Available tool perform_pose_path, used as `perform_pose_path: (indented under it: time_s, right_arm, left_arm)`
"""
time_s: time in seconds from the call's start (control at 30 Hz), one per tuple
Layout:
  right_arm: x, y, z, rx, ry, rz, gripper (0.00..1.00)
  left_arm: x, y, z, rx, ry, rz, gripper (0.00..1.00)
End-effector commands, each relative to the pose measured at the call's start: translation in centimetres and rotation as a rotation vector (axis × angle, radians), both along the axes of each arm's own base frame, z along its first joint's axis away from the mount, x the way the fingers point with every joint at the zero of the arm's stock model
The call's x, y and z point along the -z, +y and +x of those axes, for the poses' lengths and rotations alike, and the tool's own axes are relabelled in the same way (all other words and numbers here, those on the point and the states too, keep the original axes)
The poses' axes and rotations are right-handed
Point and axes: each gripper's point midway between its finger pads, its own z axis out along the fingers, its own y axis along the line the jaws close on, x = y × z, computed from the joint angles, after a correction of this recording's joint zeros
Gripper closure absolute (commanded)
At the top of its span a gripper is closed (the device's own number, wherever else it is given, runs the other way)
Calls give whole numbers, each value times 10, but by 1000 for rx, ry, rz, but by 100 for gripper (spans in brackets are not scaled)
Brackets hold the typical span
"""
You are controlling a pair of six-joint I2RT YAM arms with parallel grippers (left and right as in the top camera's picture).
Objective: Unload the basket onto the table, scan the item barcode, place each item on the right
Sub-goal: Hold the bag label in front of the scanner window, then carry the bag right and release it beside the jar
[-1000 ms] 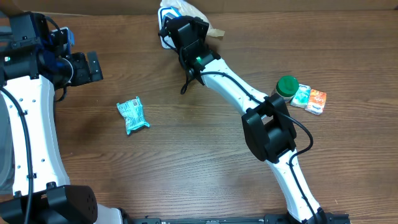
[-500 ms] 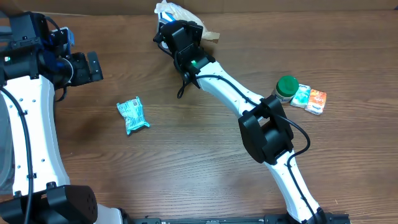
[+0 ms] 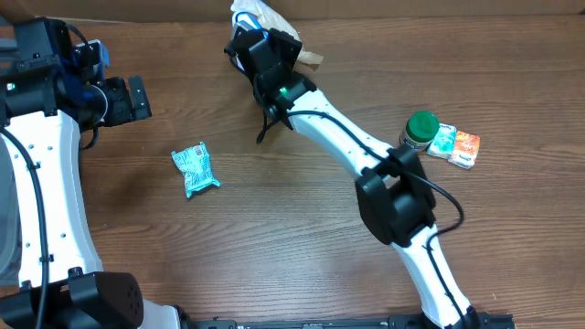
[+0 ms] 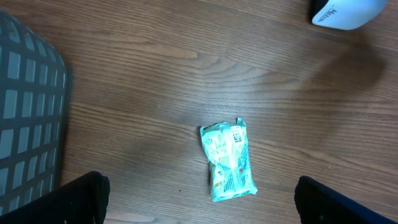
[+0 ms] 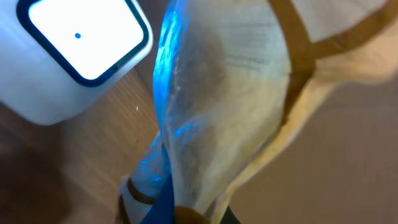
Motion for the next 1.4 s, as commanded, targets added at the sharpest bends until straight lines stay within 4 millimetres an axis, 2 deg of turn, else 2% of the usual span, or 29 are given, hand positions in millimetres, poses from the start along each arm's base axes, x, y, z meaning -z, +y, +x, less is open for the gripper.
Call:
perform_pose_path:
  time_s: [0.0, 0.1, 0.23, 0.33, 0.47, 0.57, 0.67, 0.7, 0.8, 0.87, 1.07, 1.1, 1.2, 1.37]
  right_arm:
    - [-108, -9, -35, 15, -67, 304, 96]
    - [-121, -15, -68, -3, 56, 436, 96]
    - [-123, -43, -112, 128, 218, 629, 96]
    - [-105, -77, -139, 275, 342, 643, 96]
    - [-71, -130, -166, 481, 482, 554, 96]
    - [-52, -166, -174, 611, 530, 523, 96]
    - [-45, -202, -174, 754, 493, 514, 96]
    - [-46, -215, -174, 804, 461, 508, 96]
    - [-61, -273, -178, 1020, 285, 448, 96]
    - [-67, -297, -183, 1102, 227, 423, 96]
    - [-56, -338, -195, 1226, 261, 414, 96]
    - [-48, -349, -200, 1261, 277, 398, 96]
    - [-30, -365, -210, 1314, 313, 364, 96]
    - [13, -377, -216, 1251, 456, 251, 96]
  left_arm:
    - [1, 1, 1, 14, 0, 11, 0]
    - [1, 1, 1, 15, 0, 11, 1]
    - [1, 1, 1, 15, 0, 11, 0]
    - [1, 1, 1, 14, 0, 11, 1]
    - [1, 1, 1, 14, 0, 11, 0]
    - [1, 1, 1, 15, 0, 11, 0]
    - [1, 1, 1, 15, 0, 11, 1]
    - [1, 1, 1, 14, 0, 11, 0]
    - [1, 1, 1, 15, 0, 11, 1]
    - [1, 1, 1, 15, 0, 11, 1]
    - [1, 1, 1, 15, 0, 11, 1]
    - [1, 1, 1, 15, 0, 11, 0]
    - [1, 1, 1, 15, 0, 11, 0]
    - [1, 1, 1, 15, 0, 11, 1]
